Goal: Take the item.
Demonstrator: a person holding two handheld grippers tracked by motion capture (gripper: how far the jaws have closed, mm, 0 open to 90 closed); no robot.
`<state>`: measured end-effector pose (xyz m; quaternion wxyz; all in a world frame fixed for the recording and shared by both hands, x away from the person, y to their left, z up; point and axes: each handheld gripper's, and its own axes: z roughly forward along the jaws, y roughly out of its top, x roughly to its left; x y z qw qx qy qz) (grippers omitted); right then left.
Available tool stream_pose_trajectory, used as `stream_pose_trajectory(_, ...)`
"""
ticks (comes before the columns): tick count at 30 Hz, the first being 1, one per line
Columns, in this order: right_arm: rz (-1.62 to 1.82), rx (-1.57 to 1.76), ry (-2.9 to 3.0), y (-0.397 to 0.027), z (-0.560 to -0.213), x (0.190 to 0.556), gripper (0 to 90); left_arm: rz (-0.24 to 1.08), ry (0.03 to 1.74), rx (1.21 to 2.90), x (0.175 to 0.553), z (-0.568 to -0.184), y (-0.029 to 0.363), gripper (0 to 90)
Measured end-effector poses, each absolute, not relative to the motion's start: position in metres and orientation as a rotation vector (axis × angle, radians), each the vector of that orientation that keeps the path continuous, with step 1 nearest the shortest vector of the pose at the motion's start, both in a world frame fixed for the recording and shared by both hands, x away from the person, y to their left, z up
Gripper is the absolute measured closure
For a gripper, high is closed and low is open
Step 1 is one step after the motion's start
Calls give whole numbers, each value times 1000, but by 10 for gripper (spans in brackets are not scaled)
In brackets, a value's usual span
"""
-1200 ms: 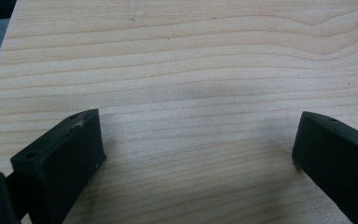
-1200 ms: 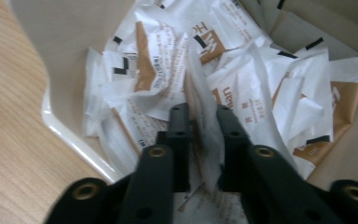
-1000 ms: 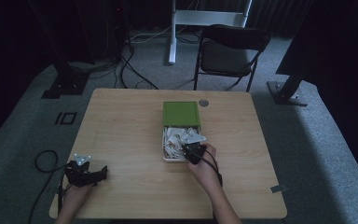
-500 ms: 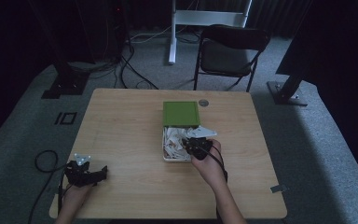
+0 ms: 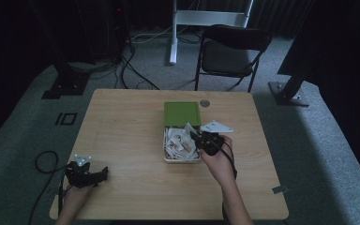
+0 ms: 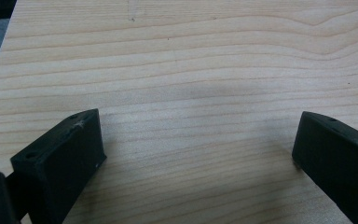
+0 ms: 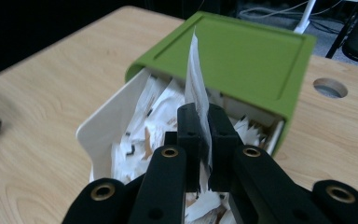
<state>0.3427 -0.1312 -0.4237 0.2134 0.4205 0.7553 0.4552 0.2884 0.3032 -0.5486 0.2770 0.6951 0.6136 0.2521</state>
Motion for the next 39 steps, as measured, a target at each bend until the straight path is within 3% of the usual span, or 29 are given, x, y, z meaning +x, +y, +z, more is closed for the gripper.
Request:
stream_pose_trajectory(16,1267,1303,1918,-180,-417,362,864,678,1648,1865,288,-549,303,28)
stream_pose_trajectory(39,1205,1514,1891,-214,-485,403,865,676,1648,1866,288,-549,303,28)
